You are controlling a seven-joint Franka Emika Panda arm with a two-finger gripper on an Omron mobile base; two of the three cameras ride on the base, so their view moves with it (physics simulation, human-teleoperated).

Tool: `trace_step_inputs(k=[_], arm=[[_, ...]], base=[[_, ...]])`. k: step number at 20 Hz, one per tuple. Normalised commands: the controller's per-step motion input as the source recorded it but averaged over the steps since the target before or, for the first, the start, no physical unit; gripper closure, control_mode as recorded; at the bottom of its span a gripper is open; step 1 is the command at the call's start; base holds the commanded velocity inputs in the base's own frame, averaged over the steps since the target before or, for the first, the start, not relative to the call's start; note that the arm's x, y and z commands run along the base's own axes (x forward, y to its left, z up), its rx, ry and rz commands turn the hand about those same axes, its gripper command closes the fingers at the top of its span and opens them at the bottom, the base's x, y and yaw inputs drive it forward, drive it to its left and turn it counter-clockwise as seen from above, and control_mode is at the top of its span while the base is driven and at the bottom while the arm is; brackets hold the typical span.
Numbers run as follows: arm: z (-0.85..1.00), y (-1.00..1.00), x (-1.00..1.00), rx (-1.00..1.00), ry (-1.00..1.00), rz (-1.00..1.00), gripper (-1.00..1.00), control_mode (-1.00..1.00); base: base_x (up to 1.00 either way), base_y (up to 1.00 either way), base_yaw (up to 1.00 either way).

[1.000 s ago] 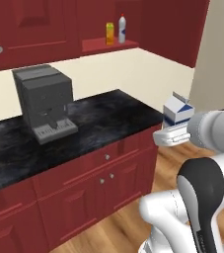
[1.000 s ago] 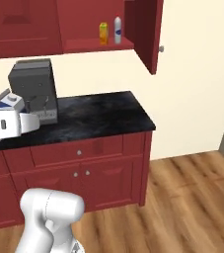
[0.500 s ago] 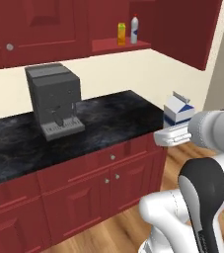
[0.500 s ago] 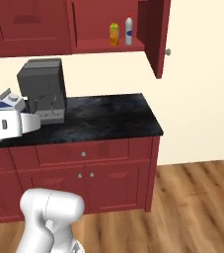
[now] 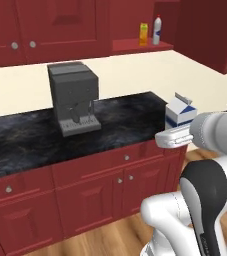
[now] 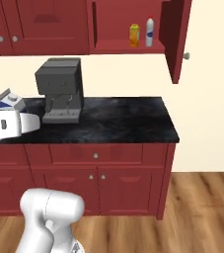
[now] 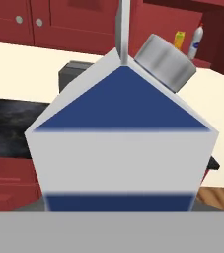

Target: Pick the bottled water, milk, boxed drink from the counter and place them in the open cabinet.

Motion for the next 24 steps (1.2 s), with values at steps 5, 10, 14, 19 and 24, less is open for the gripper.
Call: trace_step_inputs(k=[5, 10, 14, 19, 24], arm=[[0.00, 0.00, 0.00, 0.00, 0.00, 0.00, 1.00, 1.00], [0.00, 0.00, 0.00, 0.00, 0.00, 0.00, 1.00, 1.00], [0.00, 0.00, 0.00, 0.00, 0.00, 0.00, 1.00, 1.00], [0.00, 0.00, 0.00, 0.00, 0.00, 0.00, 1.00, 1.00], [0.00, 0.00, 0.00, 0.00, 0.00, 0.00, 1.00, 1.00]], base=[[0.29, -0.33, 0.24], [0.25, -0.40, 0.21], [0.21, -0.43, 0.20], [0.29, -0.43, 0.18], [0.26, -0.52, 0.16]])
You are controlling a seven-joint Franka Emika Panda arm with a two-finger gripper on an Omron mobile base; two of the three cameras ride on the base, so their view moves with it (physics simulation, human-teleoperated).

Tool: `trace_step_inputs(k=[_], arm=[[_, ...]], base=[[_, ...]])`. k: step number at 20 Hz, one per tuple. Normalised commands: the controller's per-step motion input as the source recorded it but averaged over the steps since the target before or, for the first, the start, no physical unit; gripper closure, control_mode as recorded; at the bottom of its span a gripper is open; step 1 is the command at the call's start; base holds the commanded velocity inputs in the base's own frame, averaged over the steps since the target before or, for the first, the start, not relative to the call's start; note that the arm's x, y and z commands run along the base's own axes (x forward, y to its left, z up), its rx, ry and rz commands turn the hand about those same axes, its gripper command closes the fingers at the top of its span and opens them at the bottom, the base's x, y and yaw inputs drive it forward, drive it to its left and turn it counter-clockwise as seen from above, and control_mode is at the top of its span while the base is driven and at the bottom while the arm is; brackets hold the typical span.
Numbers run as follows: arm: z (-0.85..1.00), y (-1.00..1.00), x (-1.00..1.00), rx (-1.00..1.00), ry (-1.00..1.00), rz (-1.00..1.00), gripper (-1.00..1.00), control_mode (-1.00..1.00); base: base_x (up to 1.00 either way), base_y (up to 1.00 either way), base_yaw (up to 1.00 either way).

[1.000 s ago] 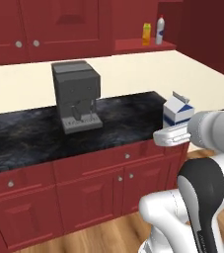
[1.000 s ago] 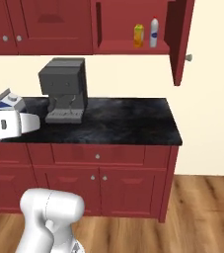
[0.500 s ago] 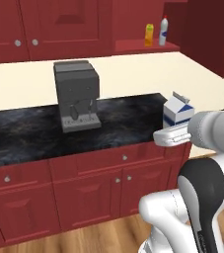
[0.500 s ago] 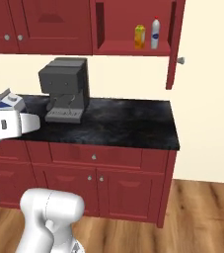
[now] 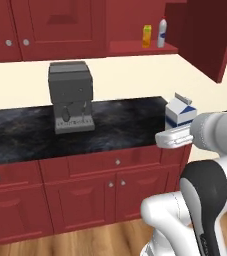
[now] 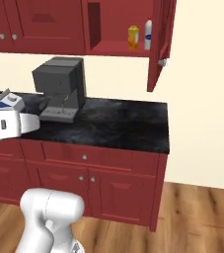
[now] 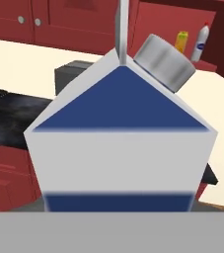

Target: Pick the bottled water, milk, boxed drink from the counter and place them in the open cabinet.

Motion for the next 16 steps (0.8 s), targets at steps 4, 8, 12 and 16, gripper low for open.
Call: trace_step_inputs(k=[4, 8, 12, 16], arm=[[0.00, 0.00, 0.00, 0.00, 0.00, 0.00, 1.00, 1.00], [0.00, 0.00, 0.00, 0.00, 0.00, 0.00, 1.00, 1.00], [0.00, 0.00, 0.00, 0.00, 0.00, 0.00, 1.00, 1.00], [0.00, 0.00, 0.00, 0.00, 0.00, 0.00, 1.00, 1.00]], base=[[0.34, -0.48, 0.16], [0.47, -0.33, 0.10], [0.63, -0.01, 0.06], [0.61, -0.03, 0.06]])
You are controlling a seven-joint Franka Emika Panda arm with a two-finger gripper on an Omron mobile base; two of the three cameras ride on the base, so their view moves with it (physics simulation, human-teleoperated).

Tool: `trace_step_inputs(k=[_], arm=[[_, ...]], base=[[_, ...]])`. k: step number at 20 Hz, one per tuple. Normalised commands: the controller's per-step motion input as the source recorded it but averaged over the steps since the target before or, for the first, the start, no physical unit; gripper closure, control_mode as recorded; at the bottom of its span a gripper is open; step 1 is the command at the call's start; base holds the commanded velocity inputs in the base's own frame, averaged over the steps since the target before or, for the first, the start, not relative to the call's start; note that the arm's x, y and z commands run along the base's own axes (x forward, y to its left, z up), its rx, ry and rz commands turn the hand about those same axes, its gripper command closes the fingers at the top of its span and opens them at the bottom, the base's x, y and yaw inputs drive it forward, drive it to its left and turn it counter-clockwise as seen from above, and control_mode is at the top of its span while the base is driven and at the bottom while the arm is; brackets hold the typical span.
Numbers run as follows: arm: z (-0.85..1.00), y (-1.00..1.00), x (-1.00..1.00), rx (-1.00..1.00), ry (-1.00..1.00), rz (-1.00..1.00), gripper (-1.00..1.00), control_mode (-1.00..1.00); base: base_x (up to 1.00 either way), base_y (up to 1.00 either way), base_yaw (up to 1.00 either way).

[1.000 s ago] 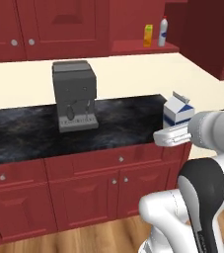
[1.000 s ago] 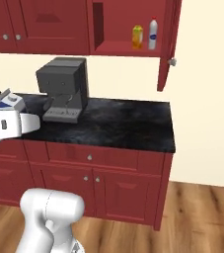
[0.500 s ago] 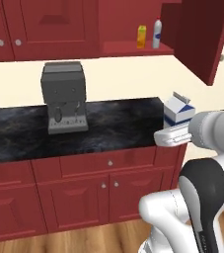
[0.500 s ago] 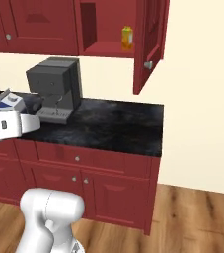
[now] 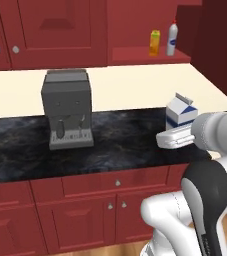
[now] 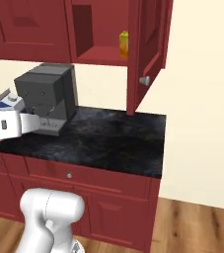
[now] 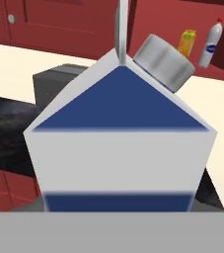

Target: Pick the bottled water, milk, boxed drink from the counter and place them in the open cabinet.

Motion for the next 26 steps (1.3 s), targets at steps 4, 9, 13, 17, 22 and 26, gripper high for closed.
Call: trace_step_inputs(k=[4, 9, 13, 17, 22, 26], arm=[[0.00, 0.00, 0.00, 0.00, 0.00, 0.00, 1.00, 1.00], [0.00, 0.00, 0.00, 0.00, 0.00, 0.00, 1.00, 1.00], [0.00, 0.00, 0.00, 0.00, 0.00, 0.00, 1.00, 1.00], [0.00, 0.00, 0.00, 0.00, 0.00, 0.00, 1.00, 1.00], [0.00, 0.00, 0.00, 0.00, 0.00, 0.00, 1.00, 1.00], [0.00, 0.00, 0.00, 0.00, 0.00, 0.00, 1.00, 1.00]], base=[[0.53, -0.07, 0.06], [0.37, -0.15, 0.05], [0.41, -0.16, 0.03], [0.46, -0.18, 0.04], [0.42, -0.23, 0.04], [0.40, -0.24, 0.04]])
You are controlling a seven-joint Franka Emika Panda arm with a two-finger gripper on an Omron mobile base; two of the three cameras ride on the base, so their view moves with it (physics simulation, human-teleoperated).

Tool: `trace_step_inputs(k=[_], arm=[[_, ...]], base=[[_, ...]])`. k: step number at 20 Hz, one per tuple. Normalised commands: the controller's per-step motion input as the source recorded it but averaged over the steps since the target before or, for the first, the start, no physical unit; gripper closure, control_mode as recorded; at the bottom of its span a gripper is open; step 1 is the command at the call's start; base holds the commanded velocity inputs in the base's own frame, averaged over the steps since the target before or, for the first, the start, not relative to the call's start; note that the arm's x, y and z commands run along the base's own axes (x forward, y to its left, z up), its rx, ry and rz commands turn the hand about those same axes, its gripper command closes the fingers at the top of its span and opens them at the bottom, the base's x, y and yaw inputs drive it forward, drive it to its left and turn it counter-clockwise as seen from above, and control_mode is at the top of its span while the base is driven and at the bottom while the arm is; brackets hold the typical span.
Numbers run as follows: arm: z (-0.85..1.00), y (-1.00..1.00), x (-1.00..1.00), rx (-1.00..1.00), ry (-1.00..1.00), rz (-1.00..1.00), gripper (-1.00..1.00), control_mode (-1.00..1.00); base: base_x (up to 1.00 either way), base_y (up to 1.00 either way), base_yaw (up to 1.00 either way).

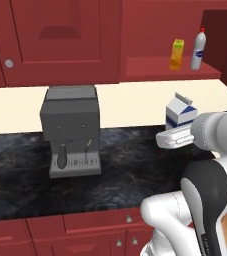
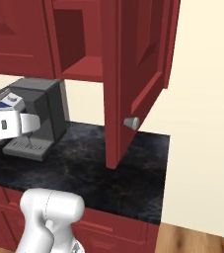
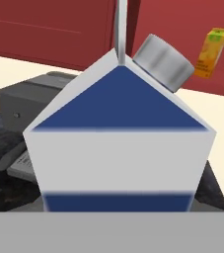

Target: Pick the bottled water, milk, boxed drink from the counter and place them in the open cabinet.

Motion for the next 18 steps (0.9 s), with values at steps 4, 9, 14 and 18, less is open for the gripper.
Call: trace_step_inputs(k=[4, 9, 14, 18], arm=[[0.00, 0.00, 0.00, 0.00, 0.00, 0.00, 1.00, 1.00], [0.00, 0.00, 0.00, 0.00, 0.00, 0.00, 1.00, 1.00], [0.00, 0.00, 0.00, 0.00, 0.00, 0.00, 1.00, 1.00], [0.00, -0.03, 0.00, 0.00, 0.00, 0.01, 1.00, -1.00]], base=[[0.35, -0.24, 0.03], [0.28, -0.24, 0.03], [0.16, -0.22, 0.03], [0.02, -0.12, 0.02]])
